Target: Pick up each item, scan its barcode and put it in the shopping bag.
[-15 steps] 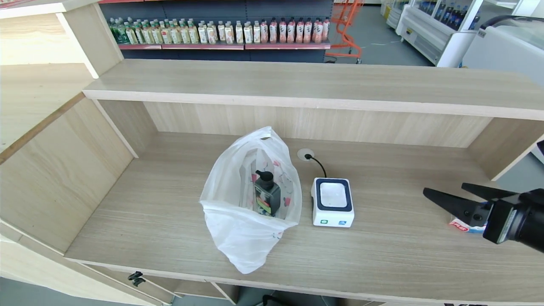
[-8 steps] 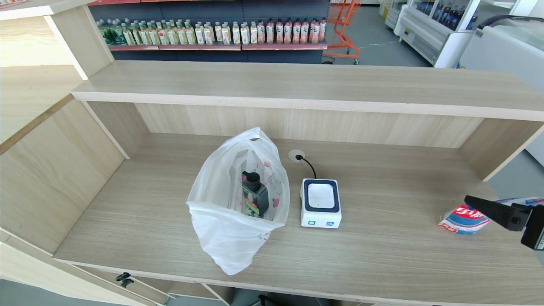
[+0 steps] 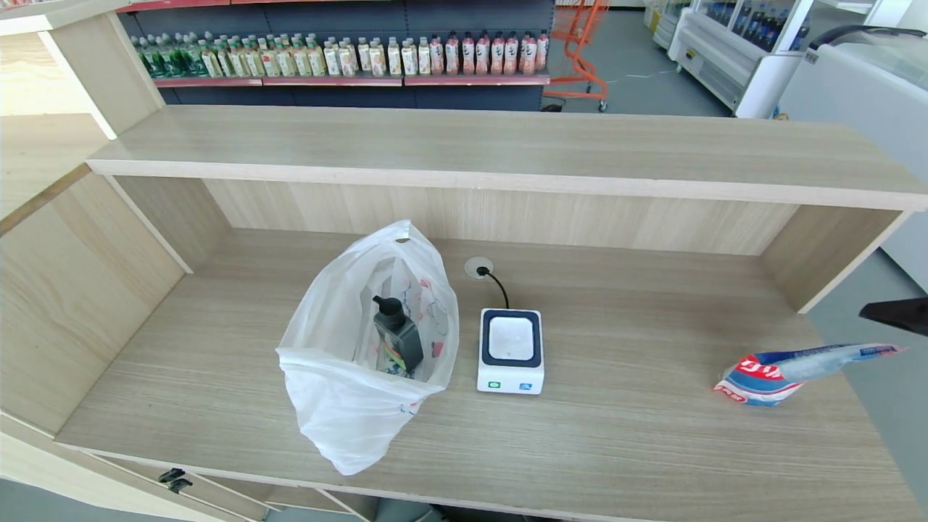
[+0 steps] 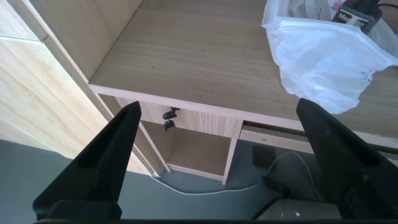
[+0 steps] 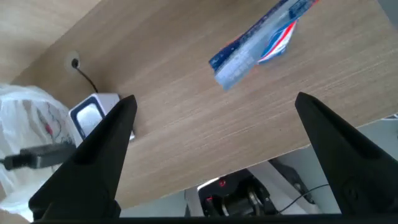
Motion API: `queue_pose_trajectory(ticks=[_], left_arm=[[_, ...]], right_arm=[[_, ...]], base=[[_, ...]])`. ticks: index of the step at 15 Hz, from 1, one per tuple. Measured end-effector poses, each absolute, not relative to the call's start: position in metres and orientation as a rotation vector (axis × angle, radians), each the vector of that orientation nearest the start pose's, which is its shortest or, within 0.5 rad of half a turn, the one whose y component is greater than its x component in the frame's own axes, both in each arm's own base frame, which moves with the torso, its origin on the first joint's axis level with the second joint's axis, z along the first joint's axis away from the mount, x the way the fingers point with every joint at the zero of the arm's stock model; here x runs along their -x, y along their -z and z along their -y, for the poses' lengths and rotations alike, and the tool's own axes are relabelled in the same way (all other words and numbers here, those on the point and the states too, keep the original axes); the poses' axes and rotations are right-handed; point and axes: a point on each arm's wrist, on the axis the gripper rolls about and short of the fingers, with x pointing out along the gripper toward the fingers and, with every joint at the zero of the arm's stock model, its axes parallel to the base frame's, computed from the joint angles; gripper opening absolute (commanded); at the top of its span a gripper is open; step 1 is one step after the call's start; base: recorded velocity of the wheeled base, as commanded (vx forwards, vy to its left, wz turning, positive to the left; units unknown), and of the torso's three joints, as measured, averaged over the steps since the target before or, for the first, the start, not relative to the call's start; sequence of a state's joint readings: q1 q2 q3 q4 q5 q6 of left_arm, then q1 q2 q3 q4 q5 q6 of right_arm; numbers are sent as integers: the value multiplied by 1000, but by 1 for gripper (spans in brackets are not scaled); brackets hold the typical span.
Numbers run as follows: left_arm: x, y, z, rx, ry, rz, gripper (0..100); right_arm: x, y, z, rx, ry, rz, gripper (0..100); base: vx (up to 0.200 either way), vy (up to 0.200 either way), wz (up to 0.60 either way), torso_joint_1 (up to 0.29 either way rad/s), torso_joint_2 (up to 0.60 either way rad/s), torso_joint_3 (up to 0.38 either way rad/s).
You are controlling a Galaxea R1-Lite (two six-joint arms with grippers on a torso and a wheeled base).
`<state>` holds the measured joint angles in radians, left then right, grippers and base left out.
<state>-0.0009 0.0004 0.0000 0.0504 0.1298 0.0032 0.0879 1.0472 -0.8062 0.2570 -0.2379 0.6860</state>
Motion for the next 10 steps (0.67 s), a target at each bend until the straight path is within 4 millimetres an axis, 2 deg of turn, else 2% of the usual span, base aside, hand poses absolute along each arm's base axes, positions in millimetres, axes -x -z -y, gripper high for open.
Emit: queue_pose_trajectory(ticks=[2, 4, 7, 10], left_arm=[[23, -70, -3, -7, -127, -51, 100], [23, -70, -3, -7, -129, -51, 100], [23, -70, -3, -6, -128, -51, 100], [23, -70, -3, -7, -128, -51, 100]], right_arm=[[-135, -250, 2, -613, 429, -431, 100], [-145, -247, 15, -624, 542, -455, 100], [-171, -230, 37, -638, 688, -524, 100], [-204, -211, 53, -645, 741, -548, 100]], base=[[0, 0, 0, 0, 0, 0], [0, 0, 0, 0, 0, 0], [0, 0, 0, 0, 0, 0], [0, 0, 0, 0, 0, 0]])
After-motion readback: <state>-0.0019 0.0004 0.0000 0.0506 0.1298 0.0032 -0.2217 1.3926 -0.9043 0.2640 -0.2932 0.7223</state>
